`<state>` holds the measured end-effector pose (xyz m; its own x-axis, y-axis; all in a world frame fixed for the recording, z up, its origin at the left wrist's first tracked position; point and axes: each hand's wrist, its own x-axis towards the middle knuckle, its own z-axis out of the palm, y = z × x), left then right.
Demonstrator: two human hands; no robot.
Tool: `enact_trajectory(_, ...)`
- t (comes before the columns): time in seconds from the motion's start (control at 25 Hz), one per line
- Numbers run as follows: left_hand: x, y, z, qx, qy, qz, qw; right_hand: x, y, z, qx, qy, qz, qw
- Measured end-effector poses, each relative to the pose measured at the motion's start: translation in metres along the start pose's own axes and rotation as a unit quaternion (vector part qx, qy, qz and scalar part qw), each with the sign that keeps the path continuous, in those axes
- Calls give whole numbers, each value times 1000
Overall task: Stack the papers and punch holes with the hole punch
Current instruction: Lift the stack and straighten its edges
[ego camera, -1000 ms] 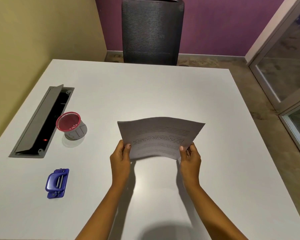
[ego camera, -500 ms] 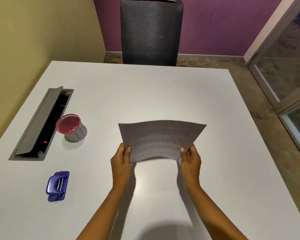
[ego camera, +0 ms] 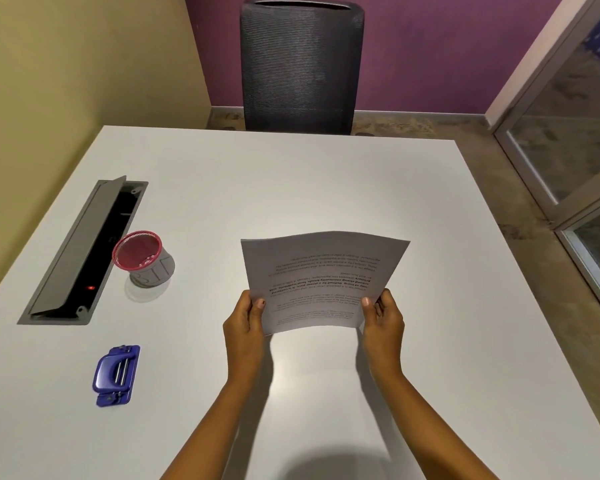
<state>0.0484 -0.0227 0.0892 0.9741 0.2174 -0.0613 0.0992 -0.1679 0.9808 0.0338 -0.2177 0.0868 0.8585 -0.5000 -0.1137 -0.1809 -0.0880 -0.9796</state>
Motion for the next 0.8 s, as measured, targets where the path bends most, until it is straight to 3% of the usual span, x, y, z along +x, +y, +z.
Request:
enact_trajectory(0.36, 1, 6, -1, 12, 26, -5, 1000, -2, -4, -2, -6, 3, -3, 1000)
enact_trajectory(0.52, 2, 21, -4, -24, 54, -4, 998, -8, 3, -6, 7, 51, 51, 997)
enact_trajectory(0.6, 5, 27, -4, -69, 76, -14, 995, -14, 8, -4, 61, 75, 133, 986)
enact_trajectory(0.68, 7, 30, -3, -126, 94, -39, 987, -25, 11, 3, 161, 49, 187, 968)
enact_trajectory(0.8, 5, 28, 1, -159, 107, -79, 978, -40, 8, 13, 271, -31, 172, 947)
